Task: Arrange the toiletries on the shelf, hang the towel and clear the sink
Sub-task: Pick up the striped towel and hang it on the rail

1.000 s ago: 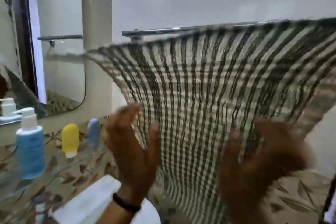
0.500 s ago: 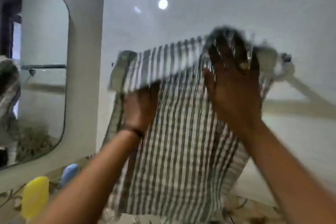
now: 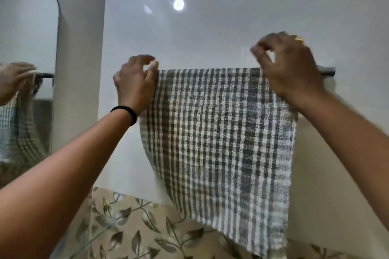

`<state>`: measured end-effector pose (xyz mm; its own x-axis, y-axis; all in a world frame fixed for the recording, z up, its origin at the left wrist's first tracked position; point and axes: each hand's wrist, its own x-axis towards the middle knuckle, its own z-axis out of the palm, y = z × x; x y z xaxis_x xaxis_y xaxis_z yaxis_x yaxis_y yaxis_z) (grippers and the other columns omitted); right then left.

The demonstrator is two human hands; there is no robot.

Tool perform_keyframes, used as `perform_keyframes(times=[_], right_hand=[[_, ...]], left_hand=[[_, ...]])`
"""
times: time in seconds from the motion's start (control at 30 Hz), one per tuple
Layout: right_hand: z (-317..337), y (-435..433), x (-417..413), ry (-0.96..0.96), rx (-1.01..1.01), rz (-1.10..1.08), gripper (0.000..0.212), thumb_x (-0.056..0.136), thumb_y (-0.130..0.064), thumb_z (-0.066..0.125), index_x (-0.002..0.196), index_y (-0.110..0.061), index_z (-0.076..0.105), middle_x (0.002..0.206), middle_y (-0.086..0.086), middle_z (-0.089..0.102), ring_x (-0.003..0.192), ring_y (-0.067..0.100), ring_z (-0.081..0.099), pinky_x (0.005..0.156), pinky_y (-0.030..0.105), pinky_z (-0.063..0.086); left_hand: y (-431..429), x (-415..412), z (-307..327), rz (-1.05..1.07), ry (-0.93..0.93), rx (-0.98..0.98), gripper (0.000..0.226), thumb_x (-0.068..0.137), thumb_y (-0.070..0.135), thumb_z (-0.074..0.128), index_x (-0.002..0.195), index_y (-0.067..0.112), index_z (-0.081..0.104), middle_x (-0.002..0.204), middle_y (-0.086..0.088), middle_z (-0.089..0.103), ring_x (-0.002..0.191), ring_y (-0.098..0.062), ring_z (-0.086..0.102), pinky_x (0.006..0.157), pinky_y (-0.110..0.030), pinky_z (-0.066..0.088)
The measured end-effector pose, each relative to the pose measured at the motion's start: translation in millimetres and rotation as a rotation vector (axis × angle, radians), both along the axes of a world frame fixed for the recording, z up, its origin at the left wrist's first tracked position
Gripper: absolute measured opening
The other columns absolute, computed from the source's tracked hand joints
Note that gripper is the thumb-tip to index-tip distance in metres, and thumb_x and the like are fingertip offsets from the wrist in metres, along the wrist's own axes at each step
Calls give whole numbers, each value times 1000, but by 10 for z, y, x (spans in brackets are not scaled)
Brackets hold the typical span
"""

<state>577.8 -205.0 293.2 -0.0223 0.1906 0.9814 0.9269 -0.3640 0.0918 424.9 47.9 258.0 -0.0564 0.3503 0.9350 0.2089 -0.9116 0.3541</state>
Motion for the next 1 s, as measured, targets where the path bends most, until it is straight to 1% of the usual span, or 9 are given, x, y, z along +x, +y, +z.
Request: perform_keyframes(times=[0.1,0.23,0.4,0.47,0.53,0.63,0.77,0.9,1.0], right_hand=[[-413,-191,53,60,432,222,29,89,-31,57,99,-4,52,98,17,58,85,30,55,79,37,46],[-820,-179,84,411,344,338,40,84,-25,69,110,-5,46,96,2,55,80,17,56,62,-3,39],[-490,-262,73,298,370,301,25,81,-17,72,100,-9,58,92,0,62,69,4,56,66,-2,39],[-205,-297,50,251,311,204,21,80,-18,71,96,-9,62,87,-2,61,70,5,54,61,-3,36],[64,-309,47,242,203,103,18,81,-19,71,95,-10,65,86,1,62,75,12,56,65,11,41],[337,-283,111,337,-54,-62,11,81,-19,72,90,-13,68,94,12,67,76,21,57,71,21,42],[385,-252,150,331,-205,-185,15,84,-22,69,95,-12,72,107,17,70,93,27,60,79,26,38],[309,-315,115,385,-265,69,23,84,-39,66,94,-20,73,89,3,72,73,15,65,63,24,47],[223,-347,128,339,-398,42,22,77,-45,69,91,-29,72,81,-12,69,73,1,60,58,22,42]], left_hand=[[139,-58,-198,-362,-165,-379,39,90,42,52,111,10,55,117,-7,60,107,-24,56,98,-43,45],[209,-84,-358,-659,-6,-503,23,92,37,54,85,18,66,91,1,64,81,-13,57,81,-31,43],[299,-157,-142,-650,-104,-401,19,88,30,63,72,21,67,78,3,65,71,-9,59,70,-25,48],[351,-163,88,-552,-169,-357,20,84,32,66,80,12,71,78,0,65,71,-12,58,70,-24,50],[373,-175,314,-438,-154,-310,27,81,35,69,91,10,74,76,1,67,63,-10,58,66,-22,54],[402,-153,509,-337,36,-316,29,76,37,74,91,12,74,86,-9,72,75,-22,66,84,-40,58],[332,-159,486,-82,212,-236,33,75,48,71,91,18,73,98,-7,74,96,-27,67,96,-48,49],[286,-216,306,-151,155,-42,29,83,51,60,88,24,70,85,5,67,81,-18,62,101,-52,42],[334,-223,157,-218,201,-23,33,86,52,55,94,24,70,85,6,65,94,-24,63,102,-56,40]])
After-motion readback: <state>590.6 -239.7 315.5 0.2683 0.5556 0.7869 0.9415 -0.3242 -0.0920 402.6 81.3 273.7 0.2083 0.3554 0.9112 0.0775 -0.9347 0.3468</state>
